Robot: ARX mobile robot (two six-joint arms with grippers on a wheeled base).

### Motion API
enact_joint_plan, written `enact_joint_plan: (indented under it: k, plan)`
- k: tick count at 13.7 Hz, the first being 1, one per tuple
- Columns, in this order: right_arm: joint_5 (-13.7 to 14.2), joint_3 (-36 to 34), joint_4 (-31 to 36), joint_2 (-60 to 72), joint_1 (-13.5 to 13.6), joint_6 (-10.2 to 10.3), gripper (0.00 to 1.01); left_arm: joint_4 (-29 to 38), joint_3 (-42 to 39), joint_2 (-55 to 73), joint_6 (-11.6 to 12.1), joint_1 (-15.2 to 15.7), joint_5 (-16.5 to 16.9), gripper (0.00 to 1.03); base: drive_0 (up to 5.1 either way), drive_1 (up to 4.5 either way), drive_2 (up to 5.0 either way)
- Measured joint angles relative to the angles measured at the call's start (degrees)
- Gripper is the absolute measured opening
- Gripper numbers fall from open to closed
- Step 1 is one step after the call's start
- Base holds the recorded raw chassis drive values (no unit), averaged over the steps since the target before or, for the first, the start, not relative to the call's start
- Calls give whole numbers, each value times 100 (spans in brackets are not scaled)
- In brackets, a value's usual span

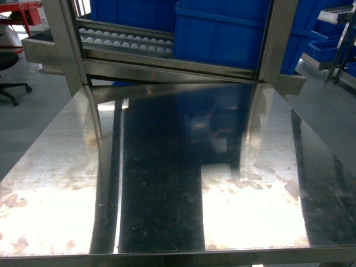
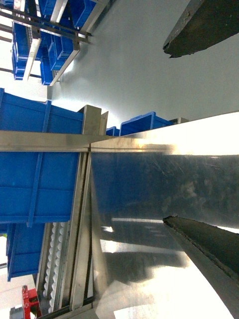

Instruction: Pick capacitor and pack into box

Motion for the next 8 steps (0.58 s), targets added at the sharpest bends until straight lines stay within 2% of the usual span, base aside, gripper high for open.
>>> enact_joint_plan:
  k: [8]
  plan:
    - [-4, 0, -4, 0, 0, 2, 98, 0, 0, 0, 11, 0, 4, 44, 0, 0, 0]
